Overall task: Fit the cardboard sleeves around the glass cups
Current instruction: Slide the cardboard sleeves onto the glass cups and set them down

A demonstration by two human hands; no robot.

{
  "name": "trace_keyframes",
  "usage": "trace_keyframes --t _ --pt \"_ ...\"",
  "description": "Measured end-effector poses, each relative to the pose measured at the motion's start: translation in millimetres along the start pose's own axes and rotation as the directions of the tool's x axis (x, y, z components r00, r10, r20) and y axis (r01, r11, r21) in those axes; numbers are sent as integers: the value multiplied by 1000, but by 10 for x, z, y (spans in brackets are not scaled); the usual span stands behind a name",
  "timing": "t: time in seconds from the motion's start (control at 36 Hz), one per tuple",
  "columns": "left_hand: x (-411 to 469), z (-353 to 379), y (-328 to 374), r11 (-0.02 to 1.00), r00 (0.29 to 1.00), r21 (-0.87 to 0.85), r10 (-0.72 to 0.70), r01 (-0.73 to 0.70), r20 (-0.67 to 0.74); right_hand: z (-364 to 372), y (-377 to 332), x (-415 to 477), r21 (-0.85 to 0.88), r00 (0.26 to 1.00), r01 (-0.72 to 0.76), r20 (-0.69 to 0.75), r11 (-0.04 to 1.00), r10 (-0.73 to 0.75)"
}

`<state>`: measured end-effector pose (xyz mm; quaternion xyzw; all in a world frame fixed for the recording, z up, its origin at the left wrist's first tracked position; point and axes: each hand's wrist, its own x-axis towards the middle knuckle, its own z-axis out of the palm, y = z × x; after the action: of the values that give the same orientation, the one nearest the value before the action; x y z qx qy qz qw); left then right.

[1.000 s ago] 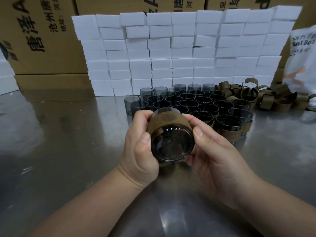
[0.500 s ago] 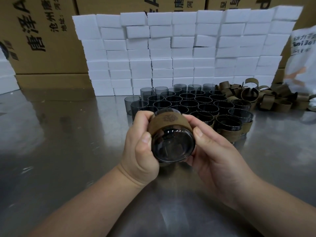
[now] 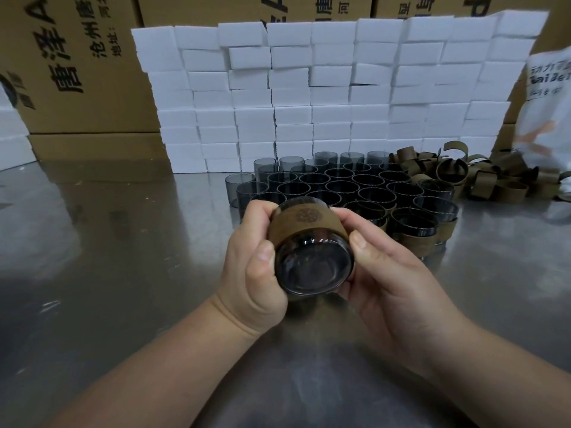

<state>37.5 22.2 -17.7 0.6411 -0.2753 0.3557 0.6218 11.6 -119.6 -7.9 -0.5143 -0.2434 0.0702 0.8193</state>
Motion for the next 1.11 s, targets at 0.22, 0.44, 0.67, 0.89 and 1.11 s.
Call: trace_keyframes --t 0.22,0.44,0.67,0.89,1.11 --pt "23 -34 -66 993 993 52 100 -103 54 7 13 1 16 1000 -12 -11 1000 12" --pt "0 -32 -40 945 982 269 187 -185 20 22 13 19 42 997 26 -68 999 -24" --pt "136 -96 -41 864 889 461 36 202 -457 -57 39 19 -137 975 80 -195 987 -106" --pt "252 -321 -270 678 684 402 -207 615 -699 -83 58 19 -160 973 54 -213 986 -88" --pt "238 -337 -379 534 672 473 -270 701 -690 -93 67 21 -185 975 25 -212 982 -65"
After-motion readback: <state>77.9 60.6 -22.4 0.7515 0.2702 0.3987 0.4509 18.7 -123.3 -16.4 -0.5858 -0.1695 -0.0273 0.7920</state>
